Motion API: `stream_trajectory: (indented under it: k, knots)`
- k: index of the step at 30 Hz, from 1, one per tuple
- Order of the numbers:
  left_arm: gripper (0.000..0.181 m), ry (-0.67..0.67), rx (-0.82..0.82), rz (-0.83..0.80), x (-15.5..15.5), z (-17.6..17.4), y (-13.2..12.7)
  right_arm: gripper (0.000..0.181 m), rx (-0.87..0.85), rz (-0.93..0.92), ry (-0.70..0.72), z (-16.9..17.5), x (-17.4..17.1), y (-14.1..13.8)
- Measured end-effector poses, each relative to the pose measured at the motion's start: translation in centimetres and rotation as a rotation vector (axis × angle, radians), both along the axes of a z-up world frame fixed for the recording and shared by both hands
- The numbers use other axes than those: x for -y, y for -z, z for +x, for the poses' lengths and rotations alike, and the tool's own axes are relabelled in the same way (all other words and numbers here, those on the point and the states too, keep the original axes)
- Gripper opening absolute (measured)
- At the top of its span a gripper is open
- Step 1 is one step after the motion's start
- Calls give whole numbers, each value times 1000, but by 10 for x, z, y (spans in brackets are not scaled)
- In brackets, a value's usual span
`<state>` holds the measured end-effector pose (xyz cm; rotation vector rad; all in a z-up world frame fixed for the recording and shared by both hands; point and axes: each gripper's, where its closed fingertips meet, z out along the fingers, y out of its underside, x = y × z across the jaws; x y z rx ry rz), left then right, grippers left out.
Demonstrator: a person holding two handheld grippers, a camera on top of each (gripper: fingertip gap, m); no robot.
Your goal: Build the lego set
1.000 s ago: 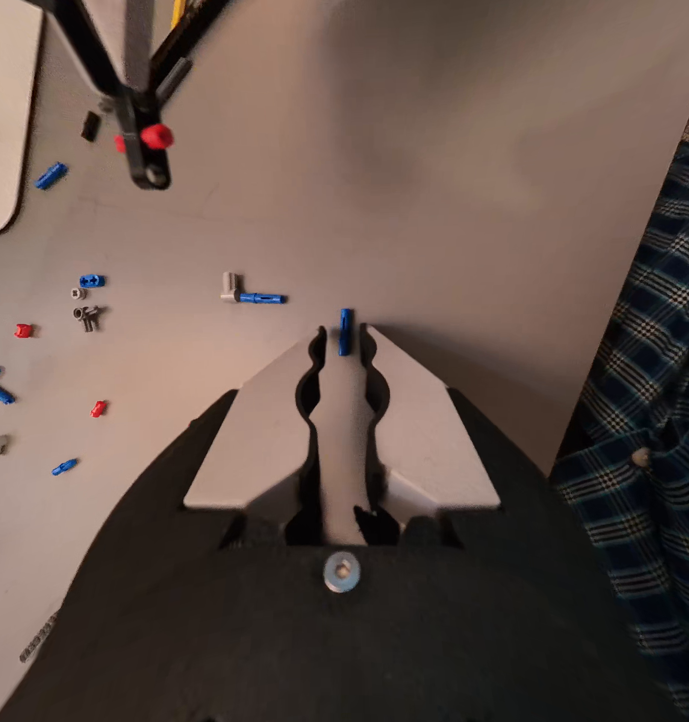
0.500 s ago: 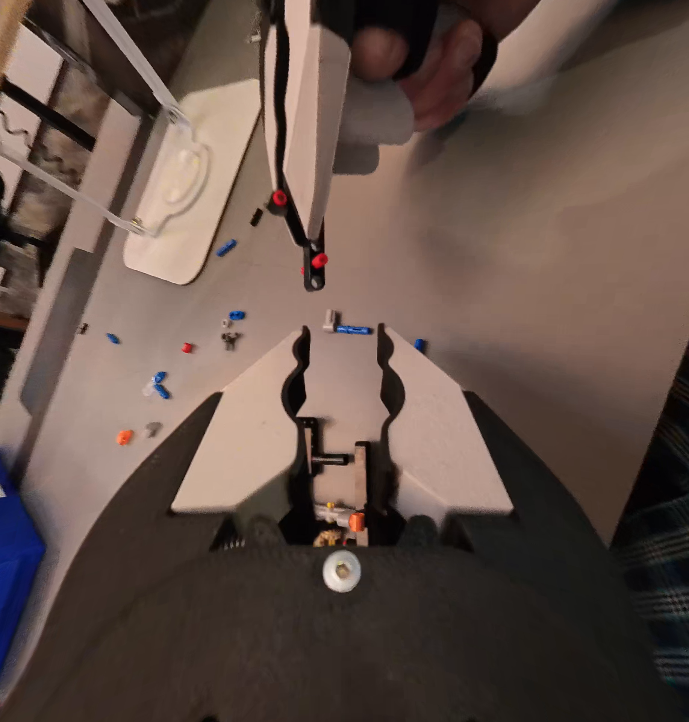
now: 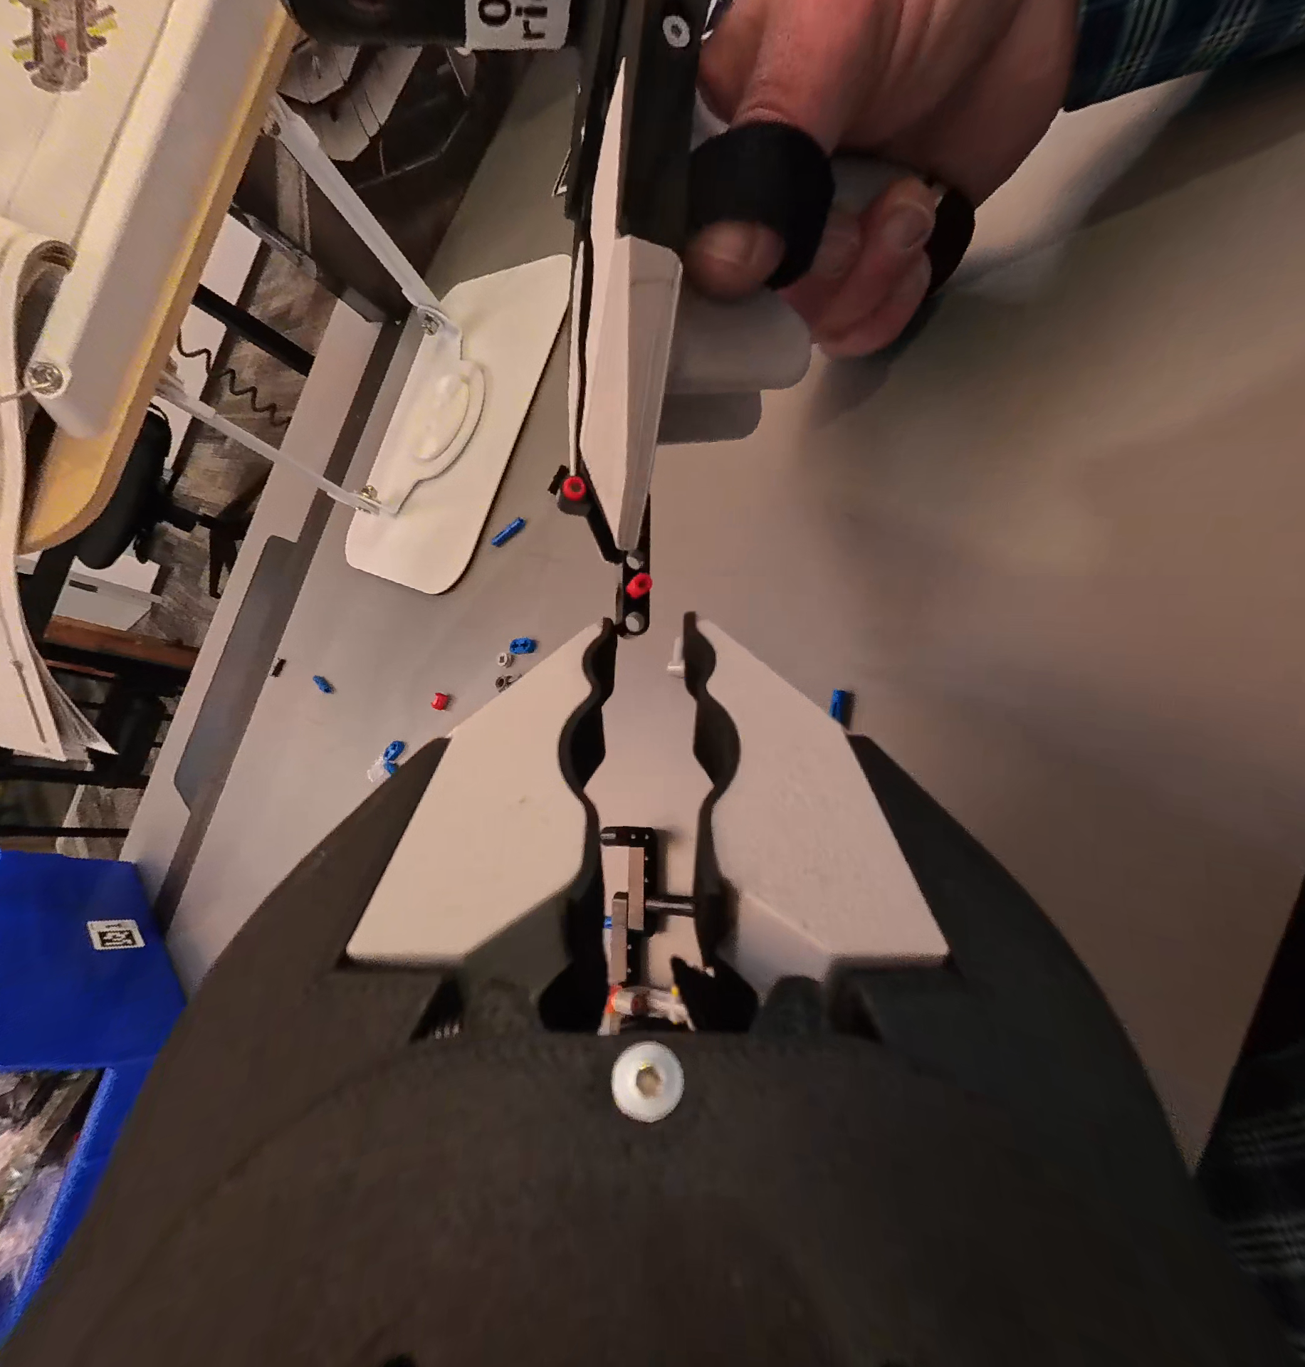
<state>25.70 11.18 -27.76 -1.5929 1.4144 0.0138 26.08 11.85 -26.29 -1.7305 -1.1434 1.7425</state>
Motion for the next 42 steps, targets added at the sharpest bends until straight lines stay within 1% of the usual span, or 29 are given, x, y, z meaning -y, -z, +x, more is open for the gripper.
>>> stream_trajectory:
  k: [1, 5, 10, 12, 15, 20, 24, 31, 35, 42]
  knots:
    - [15, 0, -1, 4, 0, 0, -1, 6, -1, 0, -2, 0, 0, 0]
    - [13, 8, -7, -14, 2, -1, 1, 6, 4, 16, -10, -1, 2, 1]
    - [16, 20, 51, -131, 9, -2, 4, 6, 3, 75, -27, -1, 8, -2]
    - [14, 19, 72, -158, 10, -2, 3, 6, 10, 98, -33, -1, 10, -1]
    - [8, 12, 100, -165, 9, -3, 1, 6, 9, 120, -41, -2, 13, -2]
    - [7, 7, 86, -142, 8, -3, 0, 6, 6, 128, -39, -2, 13, -3]
    - [8, 3, 113, -166, 8, -2, -2, 6, 3, 155, -31, -1, 13, -5]
    - [18, 3, 76, -212, 11, -7, 6, 6, -13, 173, -5, 4, 9, -12]
    - [19, 13, 57, -259, 15, -11, 12, 6, -11, 181, 11, 10, 5, -13]
    - [21, 43, -60, -351, 23, -20, 34, 5, 21, 208, 20, 19, 1, -10]
